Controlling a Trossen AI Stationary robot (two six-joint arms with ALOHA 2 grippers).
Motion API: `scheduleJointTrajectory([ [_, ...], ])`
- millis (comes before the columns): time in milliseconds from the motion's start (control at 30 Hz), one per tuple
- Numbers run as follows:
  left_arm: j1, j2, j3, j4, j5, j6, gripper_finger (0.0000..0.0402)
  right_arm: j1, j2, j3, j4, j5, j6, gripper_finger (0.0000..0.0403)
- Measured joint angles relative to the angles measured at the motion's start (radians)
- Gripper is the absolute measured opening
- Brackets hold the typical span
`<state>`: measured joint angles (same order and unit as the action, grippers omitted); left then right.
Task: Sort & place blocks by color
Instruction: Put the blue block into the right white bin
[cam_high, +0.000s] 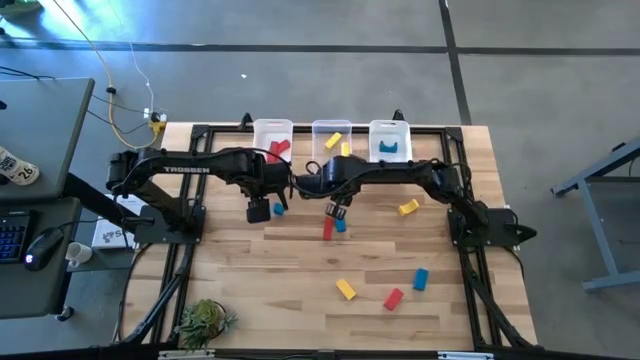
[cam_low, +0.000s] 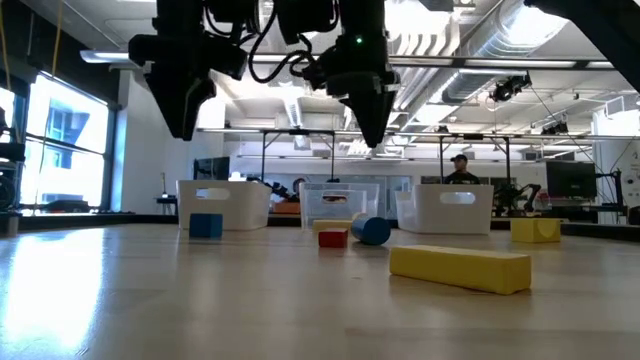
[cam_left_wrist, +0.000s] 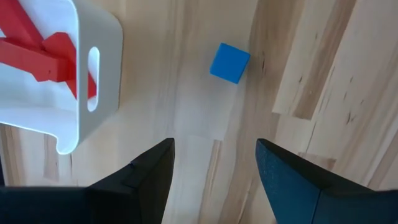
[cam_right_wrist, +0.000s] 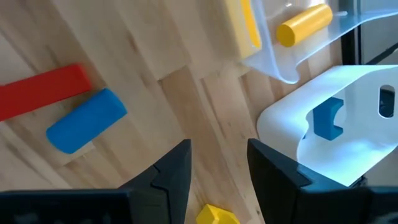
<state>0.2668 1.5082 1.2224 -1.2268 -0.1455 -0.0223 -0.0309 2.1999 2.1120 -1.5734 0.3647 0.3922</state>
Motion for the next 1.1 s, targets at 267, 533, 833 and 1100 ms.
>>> scheduleJointTrajectory([
  [267, -0.027, 0.0, 0.0, -0.001, 0.0, 0.0, 0.0213, 0.058, 0.0, 0.0, 0.002, -0.016, -0.007, 0.0142],
  [533, -0.032, 0.002, 0.0, 0.0, 0.0, -0.001, 0.0213, 0.119, 0.0, 0.0, 0.008, 0.002, -0.024, 0.0142],
  [833, -0.032, 0.002, 0.0, 0.0, 0.0, -0.001, 0.0213, 0.167, -0.004, 0.0, 0.003, 0.001, -0.044, 0.0142],
  [1100, -0.032, 0.002, 0.0, 0.002, 0.0, -0.001, 0.0213, 0.214, -0.142, -0.233, 0.001, 0.001, 0.03, 0.0142],
])
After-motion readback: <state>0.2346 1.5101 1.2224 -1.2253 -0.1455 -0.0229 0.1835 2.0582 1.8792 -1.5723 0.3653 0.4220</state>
